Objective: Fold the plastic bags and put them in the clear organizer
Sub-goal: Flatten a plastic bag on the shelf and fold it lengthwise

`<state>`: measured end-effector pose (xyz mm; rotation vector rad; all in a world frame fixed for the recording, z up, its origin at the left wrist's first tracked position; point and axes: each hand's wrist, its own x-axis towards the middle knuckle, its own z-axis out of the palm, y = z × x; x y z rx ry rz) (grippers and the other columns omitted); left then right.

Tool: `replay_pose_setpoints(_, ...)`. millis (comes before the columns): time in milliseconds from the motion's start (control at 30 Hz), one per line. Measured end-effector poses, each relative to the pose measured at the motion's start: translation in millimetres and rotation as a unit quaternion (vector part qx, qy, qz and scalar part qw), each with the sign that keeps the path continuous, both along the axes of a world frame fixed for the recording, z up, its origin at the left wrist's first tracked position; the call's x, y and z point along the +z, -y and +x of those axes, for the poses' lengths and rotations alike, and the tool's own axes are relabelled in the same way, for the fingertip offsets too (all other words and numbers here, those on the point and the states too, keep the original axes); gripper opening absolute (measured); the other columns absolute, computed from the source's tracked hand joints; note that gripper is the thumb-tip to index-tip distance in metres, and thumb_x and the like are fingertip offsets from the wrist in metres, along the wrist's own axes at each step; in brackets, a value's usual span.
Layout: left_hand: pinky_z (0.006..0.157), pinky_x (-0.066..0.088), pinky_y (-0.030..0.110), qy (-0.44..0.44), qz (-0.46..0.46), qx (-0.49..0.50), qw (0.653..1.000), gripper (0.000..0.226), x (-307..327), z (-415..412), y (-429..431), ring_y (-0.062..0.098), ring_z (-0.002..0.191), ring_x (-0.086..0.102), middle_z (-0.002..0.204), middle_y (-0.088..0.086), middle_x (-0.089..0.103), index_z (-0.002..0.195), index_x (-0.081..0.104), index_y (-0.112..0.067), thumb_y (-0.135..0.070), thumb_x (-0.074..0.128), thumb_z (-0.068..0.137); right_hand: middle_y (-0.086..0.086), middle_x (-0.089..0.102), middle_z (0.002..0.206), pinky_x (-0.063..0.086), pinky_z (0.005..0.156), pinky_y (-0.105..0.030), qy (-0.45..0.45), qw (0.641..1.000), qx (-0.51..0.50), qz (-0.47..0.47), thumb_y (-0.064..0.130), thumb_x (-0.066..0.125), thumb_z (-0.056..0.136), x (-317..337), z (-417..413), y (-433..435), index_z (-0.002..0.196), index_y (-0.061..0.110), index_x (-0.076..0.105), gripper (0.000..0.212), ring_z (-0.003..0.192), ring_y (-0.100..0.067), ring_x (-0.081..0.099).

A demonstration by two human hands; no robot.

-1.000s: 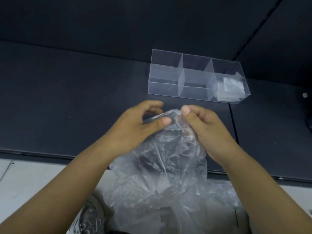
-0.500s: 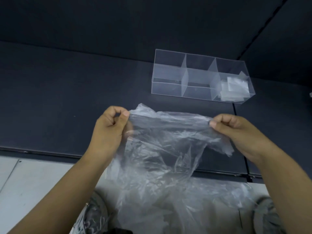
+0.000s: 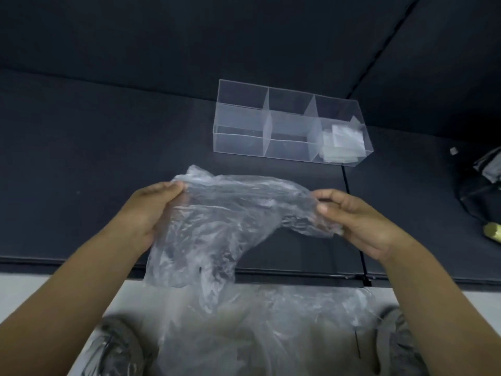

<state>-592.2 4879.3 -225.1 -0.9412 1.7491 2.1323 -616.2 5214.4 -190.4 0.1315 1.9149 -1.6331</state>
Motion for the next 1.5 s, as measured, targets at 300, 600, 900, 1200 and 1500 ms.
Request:
replay_pose_setpoints(300,0.059,0.051,0.026,-0.032,-0.019,0.049,0.998,0.021,-12.4,8.0,11.6,0.009,0.059,0.068,0.068,-0.004,0.072,0.069,0.069,-0.021,-0.024,0.065,0.089,-0.001,0.070,0.076,0.055,0.065,-0.018,0.030,0.992,-0.118,-0.023,-0.001,0.064,0.080,-15.8,5.4,-13.6,0.097,0.009,0.069,0.020,0.070,-0.009,0.067)
replay_pose_setpoints(600,0.057,0.050,0.024,-0.056,-0.069,0.084,0.993,0.018,-25.3,16.9,16.4,0.010,0.063,0.065,0.069,-0.005,0.071,0.073,0.067,-0.021,-0.023,0.064,0.090,-0.019,0.070,0.084,0.057,0.053,-0.030,0.112,0.951,-0.287,0.015,0.030,0.060,0.093,-16.3,-4.6,-13.2,0.094,0.000,0.063,0.029,0.065,-0.022,0.072)
replay_pose_setpoints(900,0.058,0.051,0.025,-0.071,-0.053,0.079,0.993,0.026,-31.1,20.0,18.0,0.008,0.059,0.066,0.068,-0.005,0.072,0.064,0.071,-0.024,-0.024,0.065,0.090,-0.006,0.067,0.058,0.051,0.043,-0.018,0.126,0.954,-0.270,0.039,0.017,0.060,0.094,-25.1,-6.4,32.5,0.083,0.002,0.064,0.019,0.044,-0.008,0.062)
replay_pose_setpoints(1200,0.051,0.050,0.017,-0.090,-0.017,0.109,0.990,0.022,-23.7,21.5,14.3,0.003,0.057,0.065,0.062,-0.008,0.070,0.072,0.064,-0.017,-0.011,0.059,0.092,-0.001,0.061,0.068,0.049,0.055,-0.012,-0.035,0.931,-0.362,0.024,0.013,0.067,0.088,-23.4,-13.9,20.5,0.079,0.013,0.066,0.010,0.061,-0.007,0.054)
replay_pose_setpoints(1500,0.069,0.054,0.027,-0.047,-0.037,-0.040,0.997,0.037,3.0,-3.6,17.2,0.019,0.083,0.071,0.092,0.004,0.075,0.096,0.075,-0.017,-0.047,0.072,0.076,0.010,0.063,0.055,0.049,0.056,-0.009,-0.048,0.951,-0.302,-0.043,0.007,0.061,0.090,-26.0,-25.0,15.8,0.086,0.014,0.066,0.010,0.049,0.001,0.053)
